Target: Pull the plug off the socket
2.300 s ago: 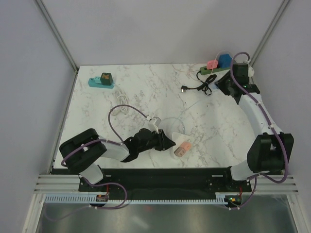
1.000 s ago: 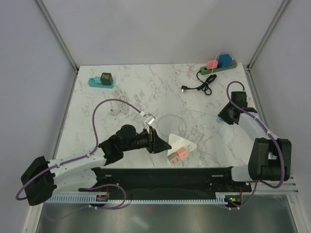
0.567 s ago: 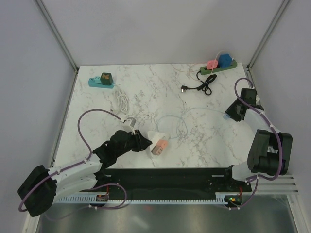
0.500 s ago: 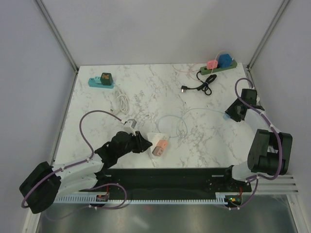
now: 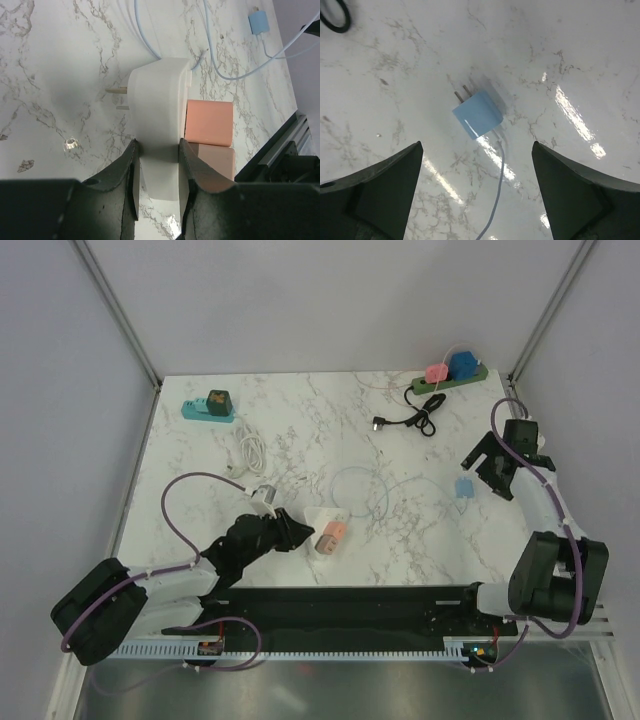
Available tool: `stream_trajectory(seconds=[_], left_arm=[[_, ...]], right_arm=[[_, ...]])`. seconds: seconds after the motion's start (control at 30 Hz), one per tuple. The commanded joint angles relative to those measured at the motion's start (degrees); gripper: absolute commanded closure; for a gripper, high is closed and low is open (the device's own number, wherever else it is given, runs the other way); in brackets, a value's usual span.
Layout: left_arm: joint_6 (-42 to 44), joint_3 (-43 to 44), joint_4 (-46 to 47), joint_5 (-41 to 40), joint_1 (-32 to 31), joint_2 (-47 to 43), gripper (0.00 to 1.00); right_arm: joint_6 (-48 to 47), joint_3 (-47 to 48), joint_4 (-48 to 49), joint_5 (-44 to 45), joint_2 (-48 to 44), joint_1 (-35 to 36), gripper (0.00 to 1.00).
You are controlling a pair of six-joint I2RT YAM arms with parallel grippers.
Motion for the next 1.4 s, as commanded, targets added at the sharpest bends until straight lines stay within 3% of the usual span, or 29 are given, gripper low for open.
stream_trajectory(seconds=[0.0,0.2,0.33,0.43,0.6,0.7,0.8,1.0,1.37], left_arm=[[-1.5,-3.7,3.9,-2.9,0.2,0.3,0.98],[-5.6,-6.2,6.5,-2.1,0.1,1.4,0.98],[-5.5,-7.4,8.1,-1.7,0.1,1.4,0.98],[-4.2,-6.9,7.9,-1.7,0.1,1.5,0.98],[-2.8,-6.6,6.9,-2.1,0.1,1.5,0.98],[-2.7,-6.4,6.4,-2.3,0.1,1.5,0.98],[-2.7,-6.3,6.3,-2.2,0.1,1.8,0.98],[-2.6,-6.4,5.9,-2.4,0.1,1.1,0.98],[-2.0,-5.5,5.7,-1.9,0.1,2.6,0.98]], right_arm=[[-0.4,4.9,-4.2,-1.2,-9.4,0.3,0.02],[3.6,6.8,-8.1,-3.1,-20.8,12.0,0.02],[10.6,1.5,-3.5,-17.5,-28.2,16.6,0.02],[20.0,-4.0,2.8,-22.0,-31.7,22.0,0.02],[27.7,-8.3,7.7,-10.7,-33.6,37.2,0.04],[27.7,-7.6,8.6,-3.8,-27.8,51.1,0.04],[28.1,-4.4,8.5,4.0,-20.0,60.1,0.05],[37.6,-4.3,8.1,12.3,-12.0,66.5,0.07],[47.0,-7.5,13.8,10.9,-4.7,67.2,0.12]])
